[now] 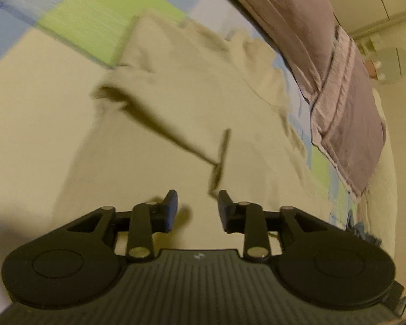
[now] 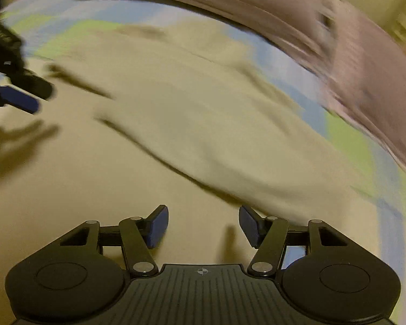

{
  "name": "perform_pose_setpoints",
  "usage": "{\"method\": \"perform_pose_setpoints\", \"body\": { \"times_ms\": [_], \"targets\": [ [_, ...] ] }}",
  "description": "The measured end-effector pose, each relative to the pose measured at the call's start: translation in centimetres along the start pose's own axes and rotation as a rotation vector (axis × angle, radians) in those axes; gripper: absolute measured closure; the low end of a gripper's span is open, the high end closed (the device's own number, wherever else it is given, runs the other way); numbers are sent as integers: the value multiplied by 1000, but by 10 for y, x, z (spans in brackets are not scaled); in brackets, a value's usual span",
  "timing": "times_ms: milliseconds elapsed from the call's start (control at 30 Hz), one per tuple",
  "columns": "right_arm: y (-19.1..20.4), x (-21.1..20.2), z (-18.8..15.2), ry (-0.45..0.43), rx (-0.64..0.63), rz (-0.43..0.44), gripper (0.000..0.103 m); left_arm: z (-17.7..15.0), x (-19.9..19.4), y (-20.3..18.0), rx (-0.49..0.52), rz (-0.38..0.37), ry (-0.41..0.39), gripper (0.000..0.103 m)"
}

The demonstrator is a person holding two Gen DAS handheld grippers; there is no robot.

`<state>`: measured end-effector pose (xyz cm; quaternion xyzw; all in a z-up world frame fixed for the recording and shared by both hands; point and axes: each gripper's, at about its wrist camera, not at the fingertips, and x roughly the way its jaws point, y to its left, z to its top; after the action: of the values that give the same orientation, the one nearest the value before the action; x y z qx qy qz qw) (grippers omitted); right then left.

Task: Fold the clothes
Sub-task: 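Fold the held sleeve over the shirt body with the right gripper and open, then grasp the folded shirt edge with the left gripper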

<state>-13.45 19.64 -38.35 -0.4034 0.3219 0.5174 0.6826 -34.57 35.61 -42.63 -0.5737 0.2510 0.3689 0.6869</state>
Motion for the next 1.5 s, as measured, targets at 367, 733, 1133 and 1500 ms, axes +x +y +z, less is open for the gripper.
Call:
{"method": "perform_pose_setpoints", "body": {
  "times_ms": [367,733,1133,1500],
  "targets": [
    [-173,4,-66,77,1024,-61,43,30,55,-46,159,28,26,99],
    [-114,3,-21,-68,589,23,43,77,-72,-38,303,15,-356,100],
    [-67,75,39,-159,223,32,67,80,-95,9,239,44,-437,100],
    [-87,86,29,-78,389,27,72,59,-57,64,191,220,-271,100]
  ]
}}
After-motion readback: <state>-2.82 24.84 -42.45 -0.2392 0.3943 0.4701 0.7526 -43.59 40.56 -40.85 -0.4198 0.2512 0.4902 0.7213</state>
